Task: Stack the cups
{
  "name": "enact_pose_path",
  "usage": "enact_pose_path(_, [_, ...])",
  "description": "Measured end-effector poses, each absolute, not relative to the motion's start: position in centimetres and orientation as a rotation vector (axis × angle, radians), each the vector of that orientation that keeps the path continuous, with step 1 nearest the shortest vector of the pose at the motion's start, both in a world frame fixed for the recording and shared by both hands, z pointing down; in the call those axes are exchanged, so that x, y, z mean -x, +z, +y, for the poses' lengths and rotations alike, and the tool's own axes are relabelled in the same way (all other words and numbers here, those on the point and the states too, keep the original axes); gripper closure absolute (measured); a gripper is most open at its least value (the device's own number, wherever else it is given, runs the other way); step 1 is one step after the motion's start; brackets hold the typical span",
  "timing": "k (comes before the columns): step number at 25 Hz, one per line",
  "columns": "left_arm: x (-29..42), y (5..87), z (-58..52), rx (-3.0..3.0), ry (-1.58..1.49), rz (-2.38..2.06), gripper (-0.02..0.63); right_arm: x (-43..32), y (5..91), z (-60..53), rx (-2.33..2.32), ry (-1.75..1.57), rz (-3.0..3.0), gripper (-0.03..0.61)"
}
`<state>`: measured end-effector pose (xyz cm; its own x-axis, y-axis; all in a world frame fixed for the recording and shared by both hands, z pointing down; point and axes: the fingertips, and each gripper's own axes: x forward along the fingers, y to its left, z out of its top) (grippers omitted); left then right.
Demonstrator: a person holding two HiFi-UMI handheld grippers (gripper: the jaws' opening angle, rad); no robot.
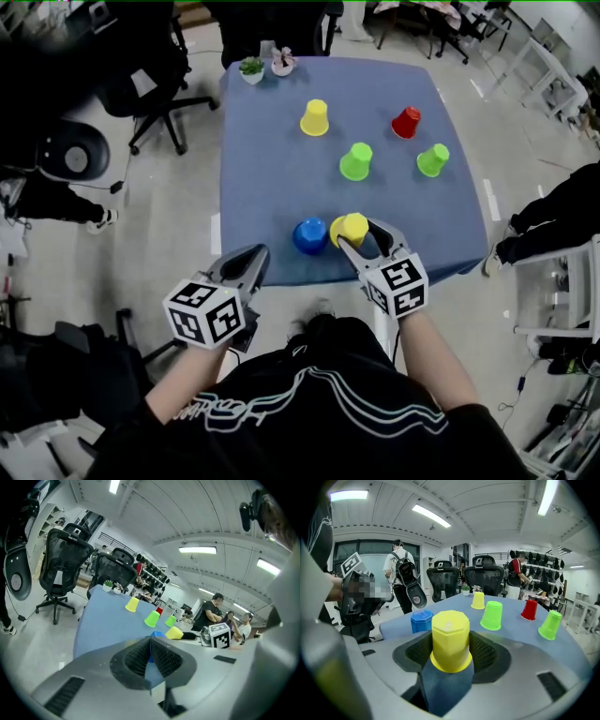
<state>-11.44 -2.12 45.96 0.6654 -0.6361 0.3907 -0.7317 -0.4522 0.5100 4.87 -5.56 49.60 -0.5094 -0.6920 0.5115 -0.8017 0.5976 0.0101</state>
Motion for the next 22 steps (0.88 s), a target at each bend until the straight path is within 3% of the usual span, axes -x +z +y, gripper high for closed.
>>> enact_pose_path(22, [11.6,47.2,-2.5,-2.203,0.221,-1.044,0.589,-4.6,52.0,-5.7,-1.173,0.335,-2.335,0.318])
